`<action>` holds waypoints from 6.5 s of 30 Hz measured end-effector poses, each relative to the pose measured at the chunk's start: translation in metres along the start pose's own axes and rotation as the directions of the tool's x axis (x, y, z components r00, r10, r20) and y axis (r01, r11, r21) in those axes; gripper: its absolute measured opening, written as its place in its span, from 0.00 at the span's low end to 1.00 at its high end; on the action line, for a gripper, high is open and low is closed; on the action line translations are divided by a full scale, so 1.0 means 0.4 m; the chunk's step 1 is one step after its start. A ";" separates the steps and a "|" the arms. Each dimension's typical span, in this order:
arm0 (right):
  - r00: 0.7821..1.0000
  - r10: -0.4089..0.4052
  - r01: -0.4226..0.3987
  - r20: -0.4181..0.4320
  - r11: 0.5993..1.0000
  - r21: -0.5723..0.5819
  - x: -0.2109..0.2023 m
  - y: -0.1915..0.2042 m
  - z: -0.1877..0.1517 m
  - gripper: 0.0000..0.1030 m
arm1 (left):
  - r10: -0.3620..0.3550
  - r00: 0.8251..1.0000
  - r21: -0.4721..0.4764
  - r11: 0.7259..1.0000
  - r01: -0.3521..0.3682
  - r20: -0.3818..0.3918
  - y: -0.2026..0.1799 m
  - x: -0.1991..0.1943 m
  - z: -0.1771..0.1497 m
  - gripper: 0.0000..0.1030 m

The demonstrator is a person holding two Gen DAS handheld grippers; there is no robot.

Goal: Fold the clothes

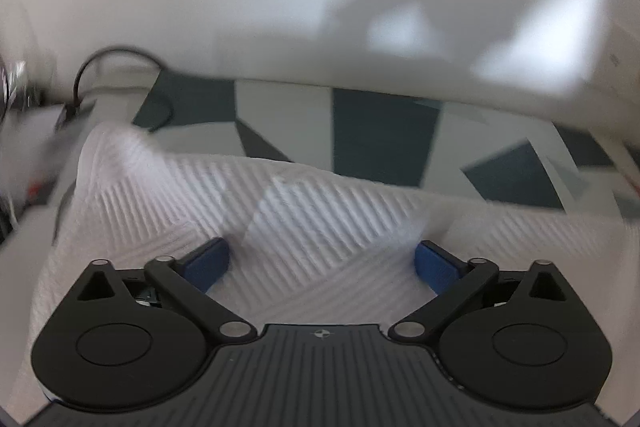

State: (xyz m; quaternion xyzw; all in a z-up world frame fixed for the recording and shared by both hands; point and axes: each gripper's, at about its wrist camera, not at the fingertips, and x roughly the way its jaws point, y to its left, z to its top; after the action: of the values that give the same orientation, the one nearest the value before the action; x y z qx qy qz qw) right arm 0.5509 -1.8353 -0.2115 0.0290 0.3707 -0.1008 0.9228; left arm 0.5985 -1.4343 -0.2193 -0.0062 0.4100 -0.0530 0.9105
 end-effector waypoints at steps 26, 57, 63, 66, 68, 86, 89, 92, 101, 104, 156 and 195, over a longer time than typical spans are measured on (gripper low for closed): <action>0.998 0.002 -0.019 0.055 0.950 0.313 -0.268 -0.191 -0.103 0.99 | -0.058 0.998 -0.099 0.993 0.058 0.003 0.090 -0.302 -0.134 0.99; 0.984 -0.165 0.176 -0.063 0.946 0.274 -0.400 -0.073 -0.430 0.99 | 0.127 0.984 -0.180 0.972 -0.149 -0.127 0.187 -0.346 -0.361 1.00; 0.982 -0.171 0.187 -0.079 0.939 0.289 -0.396 -0.070 -0.421 0.99 | 0.126 0.985 -0.176 0.973 -0.146 -0.120 0.183 -0.350 -0.366 1.00; 0.984 -0.164 0.178 -0.075 0.943 0.282 -0.396 -0.075 -0.422 0.99 | 0.125 0.985 -0.181 0.973 -0.145 -0.120 0.184 -0.347 -0.365 1.00; 0.986 -0.153 0.167 -0.074 0.947 0.274 -0.396 -0.082 -0.420 0.99 | 0.116 0.985 -0.178 0.974 -0.139 -0.130 0.186 -0.347 -0.360 1.00; 0.984 -0.177 0.159 0.037 0.945 0.285 -0.423 -0.117 -0.381 0.99 | -0.029 1.000 -0.472 0.881 0.027 0.003 0.316 -0.332 -0.322 0.95; 0.983 -0.178 0.160 0.038 0.946 0.281 -0.423 -0.123 -0.383 0.99 | 0.013 1.000 -0.478 0.878 -0.001 0.021 0.317 -0.329 -0.309 0.76; 0.980 -0.198 0.175 0.031 0.921 0.348 -0.434 -0.143 -0.390 0.99 | 0.038 0.998 -0.467 0.884 -0.011 0.047 0.309 -0.338 -0.296 0.38; 0.983 -0.183 0.138 0.003 0.754 0.642 -0.430 -0.256 -0.435 0.99 | 0.065 0.996 -0.447 0.894 -0.030 0.062 0.306 -0.336 -0.289 0.12; 0.979 -0.198 0.125 0.039 0.746 0.654 -0.415 -0.275 -0.420 0.99 | 0.087 0.995 -0.422 0.904 -0.063 0.037 0.301 -0.327 -0.290 0.12; 0.989 -0.147 0.079 0.037 0.711 0.698 -0.615 -0.500 -0.530 0.10 | 0.008 1.000 -0.263 0.965 -0.001 0.027 0.149 -0.625 -0.550 0.09; 0.956 0.225 -0.292 0.190 0.640 0.711 -0.395 -0.552 -0.540 0.26 | 0.155 0.982 -0.123 0.978 -0.167 -0.108 -0.252 -0.514 -0.543 0.93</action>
State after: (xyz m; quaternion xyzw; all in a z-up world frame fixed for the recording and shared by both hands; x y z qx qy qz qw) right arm 0.2473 -1.9976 -0.2541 0.4436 0.2521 -0.1086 0.8532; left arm 0.2914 -1.5067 -0.2045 -0.0305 0.4556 0.0479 0.8883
